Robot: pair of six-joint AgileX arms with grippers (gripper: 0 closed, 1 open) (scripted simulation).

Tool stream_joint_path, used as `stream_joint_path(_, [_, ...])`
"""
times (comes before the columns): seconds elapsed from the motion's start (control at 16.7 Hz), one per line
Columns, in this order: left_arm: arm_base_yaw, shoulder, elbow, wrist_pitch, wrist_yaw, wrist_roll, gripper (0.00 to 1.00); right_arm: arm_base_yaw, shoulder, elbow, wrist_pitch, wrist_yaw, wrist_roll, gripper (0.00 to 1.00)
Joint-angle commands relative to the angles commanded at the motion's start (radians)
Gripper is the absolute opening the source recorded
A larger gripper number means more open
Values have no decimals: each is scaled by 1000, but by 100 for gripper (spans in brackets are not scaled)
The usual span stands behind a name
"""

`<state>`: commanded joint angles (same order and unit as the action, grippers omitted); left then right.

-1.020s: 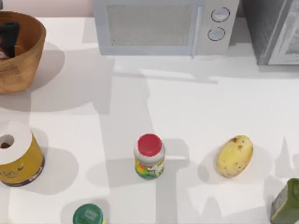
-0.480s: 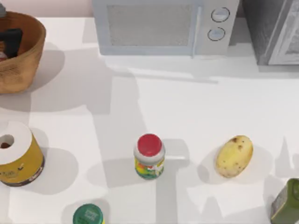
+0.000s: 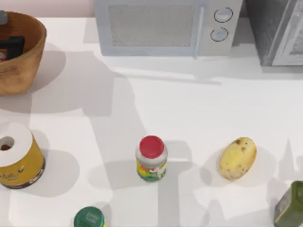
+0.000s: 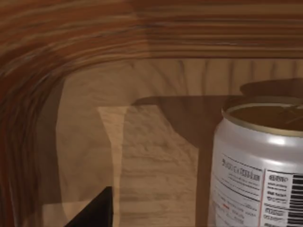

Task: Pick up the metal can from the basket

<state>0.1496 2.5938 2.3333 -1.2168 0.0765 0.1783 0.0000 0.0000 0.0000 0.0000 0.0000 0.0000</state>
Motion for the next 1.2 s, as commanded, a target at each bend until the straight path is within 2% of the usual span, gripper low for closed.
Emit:
stream_joint_path(0.06, [0,0,0,0,0,0,100,0,0,0,0,0,0,100])
stream_joint_path(0.84, [0,0,0,0,0,0,2,0,0,0,0,0,0,100])
stream_joint_path(1.2, [0,0,0,0,0,0,0,0,0,0,0,0,0,100])
